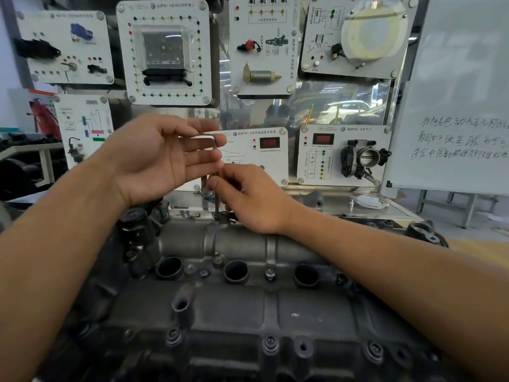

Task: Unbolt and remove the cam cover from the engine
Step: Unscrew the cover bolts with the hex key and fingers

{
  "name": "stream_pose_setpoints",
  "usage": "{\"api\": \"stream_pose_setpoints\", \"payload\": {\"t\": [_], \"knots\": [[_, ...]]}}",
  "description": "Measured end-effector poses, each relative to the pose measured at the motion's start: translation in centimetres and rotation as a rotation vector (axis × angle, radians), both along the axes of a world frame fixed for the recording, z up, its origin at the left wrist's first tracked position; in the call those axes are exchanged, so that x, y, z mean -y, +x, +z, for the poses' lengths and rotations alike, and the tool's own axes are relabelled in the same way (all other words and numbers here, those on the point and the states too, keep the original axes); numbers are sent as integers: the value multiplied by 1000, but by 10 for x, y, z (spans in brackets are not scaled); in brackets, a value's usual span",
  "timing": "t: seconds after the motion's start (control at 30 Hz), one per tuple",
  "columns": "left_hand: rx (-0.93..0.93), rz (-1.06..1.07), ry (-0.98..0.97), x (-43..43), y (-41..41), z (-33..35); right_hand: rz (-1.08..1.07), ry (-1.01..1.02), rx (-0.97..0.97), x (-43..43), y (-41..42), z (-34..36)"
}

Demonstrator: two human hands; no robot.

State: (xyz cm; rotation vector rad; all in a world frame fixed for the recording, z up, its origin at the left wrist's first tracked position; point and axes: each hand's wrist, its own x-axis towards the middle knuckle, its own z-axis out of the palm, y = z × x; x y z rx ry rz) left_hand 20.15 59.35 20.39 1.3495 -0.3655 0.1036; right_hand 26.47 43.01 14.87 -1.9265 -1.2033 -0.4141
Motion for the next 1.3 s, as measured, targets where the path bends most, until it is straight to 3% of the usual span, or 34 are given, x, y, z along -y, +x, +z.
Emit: {"api": "stream_pose_setpoints", "payload": {"t": [0.27, 0.47, 0.57, 0.67, 0.83, 1.0, 1.3], "knots": [[37, -136, 45, -8, 2, -3, 0, -22, -4, -1, 0, 0], [82, 237, 227, 18, 8, -6, 8, -33, 10, -3, -3, 0], [61, 407, 214, 31, 14, -6, 6, -17, 5, -4, -2, -1], [37, 444, 168, 34, 14, -4, 4, -16, 8, -4, -3, -1], [0, 364, 84, 27, 11, 0, -3, -25, 4, -4, -3, -1], [-40, 115, -38, 16, 7, -1, -1, -25, -5, -1, -1, 1], [-30, -136, -41, -4, 2, -1, -18, -35, 4, -1, -3, 2]]}}
